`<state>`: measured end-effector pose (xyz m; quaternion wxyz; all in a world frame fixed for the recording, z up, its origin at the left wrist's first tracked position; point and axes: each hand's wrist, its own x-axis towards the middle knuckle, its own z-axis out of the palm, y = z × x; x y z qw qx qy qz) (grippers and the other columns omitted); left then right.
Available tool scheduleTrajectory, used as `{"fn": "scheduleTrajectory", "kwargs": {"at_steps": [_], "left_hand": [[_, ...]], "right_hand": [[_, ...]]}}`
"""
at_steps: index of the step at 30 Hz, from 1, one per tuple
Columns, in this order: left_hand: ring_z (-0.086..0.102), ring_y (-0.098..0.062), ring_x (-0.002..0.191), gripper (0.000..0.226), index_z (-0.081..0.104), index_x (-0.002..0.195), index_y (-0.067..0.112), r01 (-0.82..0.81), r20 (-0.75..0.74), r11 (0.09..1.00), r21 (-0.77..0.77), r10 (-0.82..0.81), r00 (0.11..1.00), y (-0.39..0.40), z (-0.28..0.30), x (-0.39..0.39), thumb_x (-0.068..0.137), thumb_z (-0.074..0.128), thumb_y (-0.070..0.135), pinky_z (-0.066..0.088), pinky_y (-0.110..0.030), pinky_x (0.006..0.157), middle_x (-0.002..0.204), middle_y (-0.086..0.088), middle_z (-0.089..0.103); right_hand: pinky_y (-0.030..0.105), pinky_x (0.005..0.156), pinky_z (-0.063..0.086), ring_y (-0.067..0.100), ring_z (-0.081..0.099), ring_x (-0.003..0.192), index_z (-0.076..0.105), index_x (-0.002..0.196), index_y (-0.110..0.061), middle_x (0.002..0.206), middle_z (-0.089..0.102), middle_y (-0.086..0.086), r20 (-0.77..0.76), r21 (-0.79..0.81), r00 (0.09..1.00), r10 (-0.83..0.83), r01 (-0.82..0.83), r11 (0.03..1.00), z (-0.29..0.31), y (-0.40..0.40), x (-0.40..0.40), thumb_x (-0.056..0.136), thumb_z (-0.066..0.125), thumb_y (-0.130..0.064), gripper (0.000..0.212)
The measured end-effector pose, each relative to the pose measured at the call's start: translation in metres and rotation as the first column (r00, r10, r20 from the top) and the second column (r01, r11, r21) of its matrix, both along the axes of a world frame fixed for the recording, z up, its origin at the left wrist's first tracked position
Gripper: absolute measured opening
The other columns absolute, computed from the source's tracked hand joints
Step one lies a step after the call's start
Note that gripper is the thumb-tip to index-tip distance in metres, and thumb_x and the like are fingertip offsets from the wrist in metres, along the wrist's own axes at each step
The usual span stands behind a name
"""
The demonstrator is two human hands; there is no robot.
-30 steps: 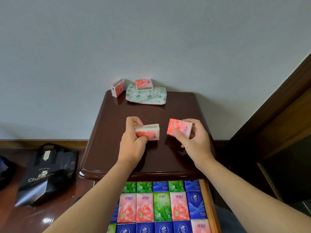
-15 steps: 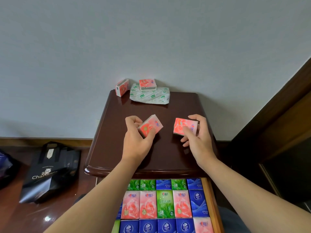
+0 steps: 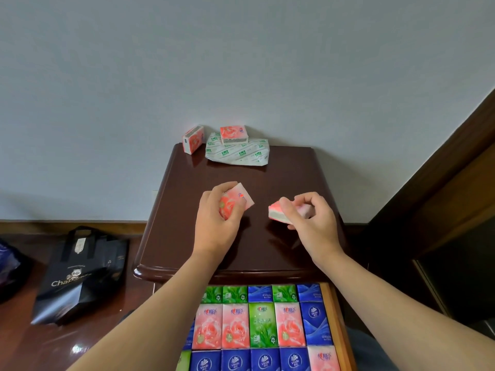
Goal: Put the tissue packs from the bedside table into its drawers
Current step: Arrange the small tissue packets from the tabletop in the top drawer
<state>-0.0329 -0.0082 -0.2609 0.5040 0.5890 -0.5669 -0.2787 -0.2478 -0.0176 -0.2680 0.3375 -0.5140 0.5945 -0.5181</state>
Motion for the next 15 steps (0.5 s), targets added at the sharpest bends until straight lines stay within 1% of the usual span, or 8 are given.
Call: {"fn": "scheduleTrajectory", "kwargs": {"at_steps": [2, 3, 5, 7, 10, 12, 14, 15], "left_hand": [[0.052, 0.011, 0.109, 0.033, 0.058, 0.127, 0.049, -0.002, -0.005, 1.0, 0.007, 0.002, 1.0, -0.001, -0.001, 0.0, 0.097, 0.068, 0.039, 0.039, 0.002, 0.082, 0.117, 0.014, 0.055], [0.051, 0.012, 0.109, 0.032, 0.059, 0.127, 0.048, -0.001, -0.011, 1.0, 0.01, 0.001, 1.0, -0.001, -0.001, 0.0, 0.098, 0.067, 0.039, 0.038, 0.003, 0.082, 0.117, 0.014, 0.055], [0.05, 0.013, 0.11, 0.032, 0.059, 0.127, 0.047, 0.002, -0.014, 1.0, 0.017, -0.002, 1.0, -0.002, -0.002, 0.0, 0.098, 0.067, 0.039, 0.038, 0.004, 0.081, 0.117, 0.014, 0.055], [0.051, 0.011, 0.109, 0.031, 0.059, 0.127, 0.047, 0.003, -0.009, 1.0, 0.016, -0.003, 1.0, -0.001, -0.002, 0.0, 0.098, 0.067, 0.038, 0.04, 0.0, 0.08, 0.117, 0.014, 0.056], [0.054, 0.008, 0.107, 0.031, 0.06, 0.125, 0.048, 0.002, -0.035, 0.999, 0.033, -0.001, 0.999, 0.002, 0.001, 0.002, 0.097, 0.068, 0.037, 0.044, -0.013, 0.084, 0.116, 0.015, 0.058], [0.061, -0.002, 0.106, 0.03, 0.062, 0.124, 0.047, 0.014, -0.104, 0.997, 0.07, -0.007, 0.995, 0.011, 0.004, 0.006, 0.097, 0.069, 0.038, 0.054, -0.028, 0.091, 0.116, 0.015, 0.061], [0.067, -0.014, 0.104, 0.028, 0.064, 0.123, 0.046, 0.033, -0.172, 0.994, 0.102, -0.015, 0.985, 0.027, 0.007, 0.009, 0.097, 0.07, 0.037, 0.057, -0.042, 0.094, 0.117, 0.012, 0.065], [0.066, -0.013, 0.105, 0.029, 0.064, 0.123, 0.046, 0.033, -0.17, 0.995, 0.099, -0.016, 0.985, 0.038, 0.008, 0.011, 0.097, 0.07, 0.037, 0.057, -0.043, 0.095, 0.118, 0.012, 0.064]], "right_hand": [[0.051, 0.079, 0.064, 0.019, 0.07, 0.1, 0.063, 0.105, -0.04, 0.115, 0.061, -0.011, -0.034, -0.026, 0.999, 0.004, -0.005, 1.0, -0.001, 0.0, -0.001, 0.075, 0.088, -0.048, 0.039], [0.049, 0.079, 0.064, 0.017, 0.071, 0.099, 0.06, 0.112, -0.046, 0.12, 0.059, -0.013, -0.035, -0.028, 0.999, 0.006, -0.007, 1.0, -0.001, 0.0, -0.001, 0.073, 0.089, -0.044, 0.049], [0.042, 0.078, 0.066, 0.01, 0.072, 0.097, 0.052, 0.125, -0.053, 0.121, 0.059, -0.019, -0.054, 0.001, 0.998, -0.018, 0.018, 1.0, -0.001, -0.001, 0.0, 0.067, 0.092, -0.047, 0.07], [0.041, 0.076, 0.066, 0.003, 0.072, 0.094, 0.05, 0.135, -0.049, 0.113, 0.062, -0.02, -0.098, 0.031, 0.995, -0.037, 0.04, 0.999, -0.001, -0.002, 0.002, 0.061, 0.092, -0.057, 0.085], [0.039, 0.077, 0.066, -0.003, 0.071, 0.092, 0.052, 0.144, -0.039, 0.109, 0.063, -0.024, -0.152, 0.06, 0.988, -0.035, 0.045, 0.997, -0.001, -0.003, 0.005, 0.06, 0.09, -0.062, 0.095], [0.035, 0.081, 0.065, -0.007, 0.07, 0.093, 0.055, 0.144, -0.037, 0.114, 0.064, -0.026, -0.175, 0.077, 0.984, -0.029, 0.042, 0.996, 0.0, -0.003, 0.004, 0.061, 0.089, -0.064, 0.094], [0.029, 0.081, 0.064, -0.009, 0.069, 0.092, 0.059, 0.142, -0.035, 0.117, 0.066, -0.023, -0.204, 0.088, 0.978, -0.032, 0.051, 0.995, 0.002, -0.002, 0.005, 0.062, 0.086, -0.068, 0.091], [0.022, 0.077, 0.062, -0.007, 0.069, 0.091, 0.061, 0.142, -0.034, 0.118, 0.067, -0.02, -0.213, 0.09, 0.976, -0.037, 0.057, 0.994, 0.004, -0.001, 0.006, 0.062, 0.086, -0.068, 0.091]]}}
